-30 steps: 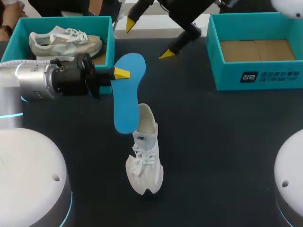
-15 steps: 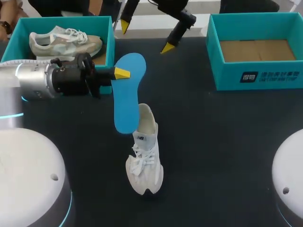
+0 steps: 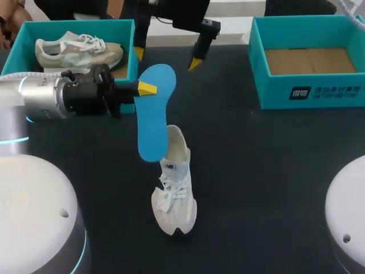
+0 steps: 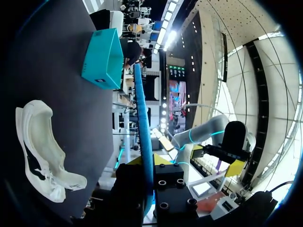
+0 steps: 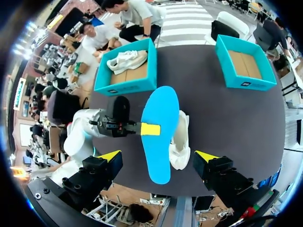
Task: Take the shoe out of the shoebox, open the shoe tongue, remove and reinsert the insole, then place the shoe into the shoebox
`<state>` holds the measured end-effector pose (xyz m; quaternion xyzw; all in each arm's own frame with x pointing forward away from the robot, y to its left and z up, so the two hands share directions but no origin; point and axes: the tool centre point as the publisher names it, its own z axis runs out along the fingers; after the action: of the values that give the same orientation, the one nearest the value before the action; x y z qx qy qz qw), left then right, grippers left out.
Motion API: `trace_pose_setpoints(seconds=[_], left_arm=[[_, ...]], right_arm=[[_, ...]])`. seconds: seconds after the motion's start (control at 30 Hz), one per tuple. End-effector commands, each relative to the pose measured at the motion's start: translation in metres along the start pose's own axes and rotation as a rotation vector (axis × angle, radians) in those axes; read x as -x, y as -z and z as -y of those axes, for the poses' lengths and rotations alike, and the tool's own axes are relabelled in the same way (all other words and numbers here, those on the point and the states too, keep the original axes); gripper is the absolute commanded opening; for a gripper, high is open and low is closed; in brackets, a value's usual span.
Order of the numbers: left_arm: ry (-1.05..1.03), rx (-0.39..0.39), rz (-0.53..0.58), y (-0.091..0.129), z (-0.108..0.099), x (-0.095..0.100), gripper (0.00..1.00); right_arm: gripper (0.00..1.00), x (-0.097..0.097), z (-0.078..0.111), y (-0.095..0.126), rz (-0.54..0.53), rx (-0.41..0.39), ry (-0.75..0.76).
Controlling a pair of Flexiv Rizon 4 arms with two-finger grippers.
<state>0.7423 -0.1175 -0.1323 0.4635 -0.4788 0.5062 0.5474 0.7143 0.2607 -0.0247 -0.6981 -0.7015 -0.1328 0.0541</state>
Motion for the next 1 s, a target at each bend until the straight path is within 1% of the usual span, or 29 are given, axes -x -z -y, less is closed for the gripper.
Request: trace_pose_setpoints(seconds=[0.03,0.13,0.23,0.3,0.33,0.37,0.4,0.47,0.53,0.6,1.0], left_arm=[[0.0,0.0,0.004,0.0,-0.001,0.0,0.0],[0.0,0.0,0.004,0.0,-0.001,0.0,0.0],[0.0,0.0,0.004,0.0,-0.001,0.0,0.0],[0.0,0.0,0.004,0.0,-0.001,0.0,0.0],[0.0,0.0,0.004,0.0,-0.001,0.0,0.0],[0.0,0.0,0.004,0.0,-0.001,0.0,0.0],[0.0,0.0,0.004,0.0,-0.001,0.0,0.0],[0.0,0.0,0.004,0.0,-0.001,0.0,0.0],[0.0,0.0,0.004,0.0,-0.001,0.0,0.0],[0.0,0.0,0.004,0.0,-0.001,0.0,0.0],[0.0,0.0,0.004,0.0,-0.001,0.0,0.0]], right_arm=[[1.0,-0.019,-0.004,-0.012,0.099,0.019,0.04],[1.0,-0.027,-0.005,-0.023,0.122,0.022,0.077],[1.0,-0.032,-0.003,-0.028,0.128,0.031,0.113],[1.0,-0.037,-0.003,-0.031,0.159,0.011,0.136],[1.0,-0.038,-0.003,-0.033,0.152,0.014,0.148],[1.0,-0.039,-0.003,-0.035,0.151,0.001,0.139],[1.0,-0.039,-0.003,-0.036,0.151,-0.001,0.138],[1.0,-0.038,0.0,-0.039,0.129,0.025,0.147],[1.0,-0.038,0.003,-0.04,0.142,0.026,0.161],[1.0,-0.037,0.005,-0.042,0.166,-0.014,0.125],[1.0,-0.037,0.005,-0.042,0.166,-0.014,0.125]])
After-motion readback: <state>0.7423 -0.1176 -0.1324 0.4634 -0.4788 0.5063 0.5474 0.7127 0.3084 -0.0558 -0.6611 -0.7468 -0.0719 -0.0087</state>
